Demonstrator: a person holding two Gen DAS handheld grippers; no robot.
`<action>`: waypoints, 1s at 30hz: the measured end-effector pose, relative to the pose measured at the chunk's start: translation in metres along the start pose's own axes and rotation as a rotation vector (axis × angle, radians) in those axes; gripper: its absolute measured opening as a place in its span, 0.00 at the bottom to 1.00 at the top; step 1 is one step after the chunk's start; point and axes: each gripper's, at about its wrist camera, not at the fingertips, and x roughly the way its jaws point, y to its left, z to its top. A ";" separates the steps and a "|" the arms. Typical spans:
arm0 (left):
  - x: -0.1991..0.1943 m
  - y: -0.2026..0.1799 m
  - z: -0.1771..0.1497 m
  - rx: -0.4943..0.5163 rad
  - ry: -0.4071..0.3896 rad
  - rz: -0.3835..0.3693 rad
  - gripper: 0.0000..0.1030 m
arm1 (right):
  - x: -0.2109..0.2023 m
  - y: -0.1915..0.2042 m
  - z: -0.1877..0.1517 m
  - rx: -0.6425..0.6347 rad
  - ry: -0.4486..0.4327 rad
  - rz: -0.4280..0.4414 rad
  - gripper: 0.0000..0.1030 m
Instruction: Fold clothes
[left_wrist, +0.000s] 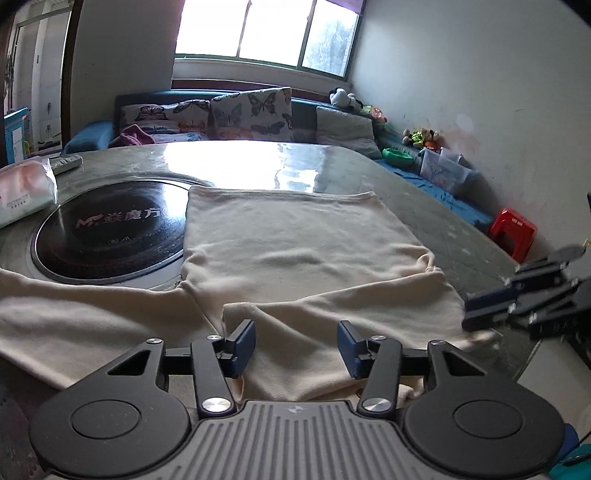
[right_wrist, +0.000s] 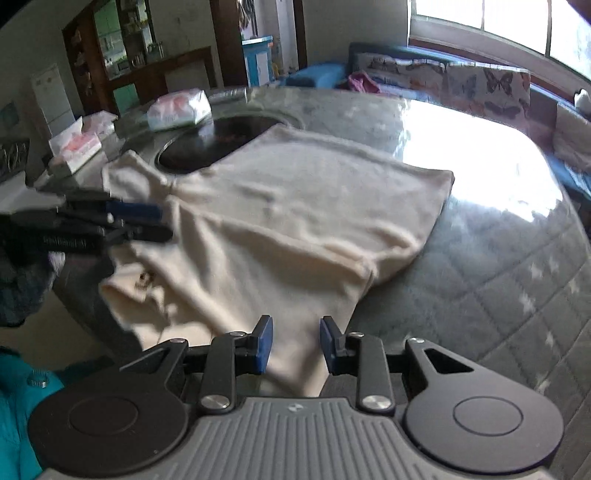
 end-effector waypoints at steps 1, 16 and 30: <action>0.001 -0.001 0.000 0.001 0.000 0.000 0.49 | 0.002 -0.002 0.004 -0.001 -0.013 -0.002 0.27; -0.004 0.011 0.001 -0.001 0.001 0.125 0.23 | 0.034 -0.018 0.019 0.006 -0.044 -0.040 0.23; 0.037 -0.043 0.003 0.040 0.026 -0.086 0.25 | 0.038 -0.007 0.017 -0.026 -0.068 -0.026 0.28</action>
